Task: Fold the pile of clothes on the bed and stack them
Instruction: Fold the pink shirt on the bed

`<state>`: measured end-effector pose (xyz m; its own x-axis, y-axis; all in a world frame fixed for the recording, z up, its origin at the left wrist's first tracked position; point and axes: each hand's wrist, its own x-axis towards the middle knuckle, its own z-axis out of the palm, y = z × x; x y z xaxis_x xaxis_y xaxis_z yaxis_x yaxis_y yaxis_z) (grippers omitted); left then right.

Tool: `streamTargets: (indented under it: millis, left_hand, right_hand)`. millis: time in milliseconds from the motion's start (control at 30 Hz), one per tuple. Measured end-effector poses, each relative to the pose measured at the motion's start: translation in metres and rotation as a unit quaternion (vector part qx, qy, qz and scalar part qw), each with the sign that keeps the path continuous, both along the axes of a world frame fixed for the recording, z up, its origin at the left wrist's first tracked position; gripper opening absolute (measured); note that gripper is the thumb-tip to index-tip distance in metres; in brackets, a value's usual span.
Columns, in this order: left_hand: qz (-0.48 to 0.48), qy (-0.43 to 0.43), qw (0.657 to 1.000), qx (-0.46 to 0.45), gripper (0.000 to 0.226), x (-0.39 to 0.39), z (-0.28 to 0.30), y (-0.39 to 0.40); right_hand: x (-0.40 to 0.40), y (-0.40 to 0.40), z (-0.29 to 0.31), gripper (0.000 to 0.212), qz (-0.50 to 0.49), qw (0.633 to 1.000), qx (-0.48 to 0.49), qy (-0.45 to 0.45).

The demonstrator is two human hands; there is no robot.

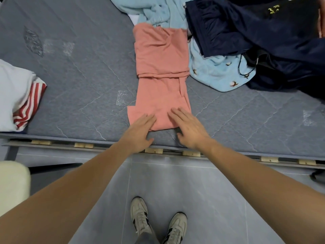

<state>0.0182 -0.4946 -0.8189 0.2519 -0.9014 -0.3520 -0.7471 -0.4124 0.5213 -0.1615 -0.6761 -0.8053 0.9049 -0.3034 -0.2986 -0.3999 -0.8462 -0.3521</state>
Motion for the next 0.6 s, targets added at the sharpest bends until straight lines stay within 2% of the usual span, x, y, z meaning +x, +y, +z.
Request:
streamTargets:
  millis: [100, 200, 300, 433, 600]
  left_hand:
    - [-0.025, -0.045, 0.999, -0.009, 0.091, 0.009, -0.01, -0.004]
    - [-0.033, -0.095, 0.994, -0.041, 0.091, 0.016, -0.019, -0.003]
    - [-0.025, -0.128, 0.989, -0.062, 0.096, 0.02, -0.025, -0.003]
    - [-0.014, -0.13, 0.989, -0.072, 0.092, 0.032, -0.026, -0.01]
    - [-0.041, -0.132, 0.989, -0.056, 0.087, 0.043, -0.023, -0.009]
  right_hand:
    - [0.009, -0.01, -0.014, 0.1, 0.052, 0.995, -0.073, 0.041]
    - [0.013, -0.017, -0.026, 0.099, 0.057, 0.992, -0.106, 0.039]
    - [0.015, -0.022, -0.035, 0.091, 0.052, 0.992, -0.113, 0.018]
    - [0.03, -0.03, -0.035, 0.098, 0.067, 0.992, -0.107, -0.013]
    - [0.033, -0.036, -0.033, 0.098, 0.083, 0.992, -0.098, 0.001]
